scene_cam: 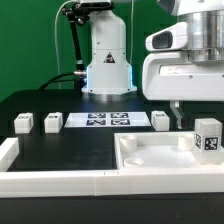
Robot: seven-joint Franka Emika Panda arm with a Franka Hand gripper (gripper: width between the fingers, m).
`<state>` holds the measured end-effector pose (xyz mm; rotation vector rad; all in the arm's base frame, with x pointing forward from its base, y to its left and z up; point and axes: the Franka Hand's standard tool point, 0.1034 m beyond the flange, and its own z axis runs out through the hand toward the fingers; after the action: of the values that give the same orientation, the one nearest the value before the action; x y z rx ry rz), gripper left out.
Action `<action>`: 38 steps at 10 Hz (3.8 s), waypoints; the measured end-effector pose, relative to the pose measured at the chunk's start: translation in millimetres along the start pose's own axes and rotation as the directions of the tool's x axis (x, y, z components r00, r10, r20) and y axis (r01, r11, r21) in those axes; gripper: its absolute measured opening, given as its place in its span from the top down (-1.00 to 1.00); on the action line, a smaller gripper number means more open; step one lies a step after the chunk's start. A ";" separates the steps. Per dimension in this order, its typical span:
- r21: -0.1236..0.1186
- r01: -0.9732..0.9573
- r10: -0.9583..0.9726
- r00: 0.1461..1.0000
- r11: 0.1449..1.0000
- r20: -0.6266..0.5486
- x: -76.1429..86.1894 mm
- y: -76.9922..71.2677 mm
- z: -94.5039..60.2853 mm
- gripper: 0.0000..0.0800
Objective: Assemble square table
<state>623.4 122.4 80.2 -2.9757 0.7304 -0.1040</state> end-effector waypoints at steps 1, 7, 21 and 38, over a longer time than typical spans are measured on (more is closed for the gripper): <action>0.001 0.073 -0.073 0.997 0.997 -0.001 0.3 -1.0 -0.5 -0.62; -0.010 0.401 -0.401 0.915 0.916 -0.033 1.3 -1.0 3.0 -0.62; 0.006 -0.008 0.009 0.999 1.000 -0.049 4.3 4.4 3.9 0.27; 0.016 -0.935 0.935 0.356 0.355 0.017 -2.6 4.4 5.6 -0.34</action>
Offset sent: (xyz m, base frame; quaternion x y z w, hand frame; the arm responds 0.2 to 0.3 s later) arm -0.0005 0.0082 -0.0058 0.0254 0.0182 -0.1193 0.9924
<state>619.5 120.0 74.1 -2.0041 2.2554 -0.0195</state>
